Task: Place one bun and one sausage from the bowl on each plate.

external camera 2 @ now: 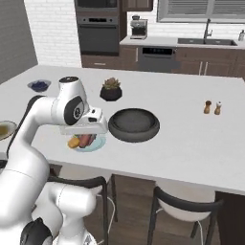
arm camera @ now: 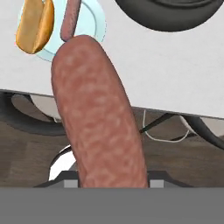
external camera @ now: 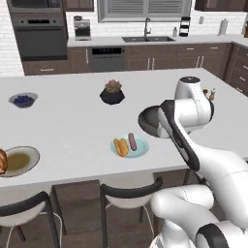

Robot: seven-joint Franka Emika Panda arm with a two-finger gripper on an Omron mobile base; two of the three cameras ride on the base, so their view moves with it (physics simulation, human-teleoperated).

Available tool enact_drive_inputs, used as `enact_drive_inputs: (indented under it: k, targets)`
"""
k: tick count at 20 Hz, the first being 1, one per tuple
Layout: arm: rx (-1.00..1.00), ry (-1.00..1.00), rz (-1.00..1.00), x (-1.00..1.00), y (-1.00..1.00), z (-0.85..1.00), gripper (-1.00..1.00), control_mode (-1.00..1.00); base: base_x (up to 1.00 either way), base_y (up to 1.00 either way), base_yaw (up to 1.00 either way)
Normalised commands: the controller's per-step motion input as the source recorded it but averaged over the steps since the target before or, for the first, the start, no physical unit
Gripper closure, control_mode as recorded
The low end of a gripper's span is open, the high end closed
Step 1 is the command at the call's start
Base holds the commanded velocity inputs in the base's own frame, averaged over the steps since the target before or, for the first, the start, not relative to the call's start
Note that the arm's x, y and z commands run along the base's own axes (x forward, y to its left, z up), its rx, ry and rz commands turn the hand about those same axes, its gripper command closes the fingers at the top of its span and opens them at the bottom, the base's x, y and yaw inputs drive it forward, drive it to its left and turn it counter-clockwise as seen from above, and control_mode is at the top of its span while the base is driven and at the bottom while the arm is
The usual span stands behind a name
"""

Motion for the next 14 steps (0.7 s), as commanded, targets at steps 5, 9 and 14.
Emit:
enact_drive_inputs:
  k: [5,9,14]
  targets:
    - [0.00,0.00,0.00,0.00,0.00,0.00,1.00,1.00,0.00,1.00,0.00]
    - [0.00,0.00,0.00,0.00,0.00,0.00,1.00,1.00,0.00,1.00,0.00]
    - [0.00,0.00,0.00,0.00,0.00,0.00,1.00,1.00,0.18,0.91,0.01]
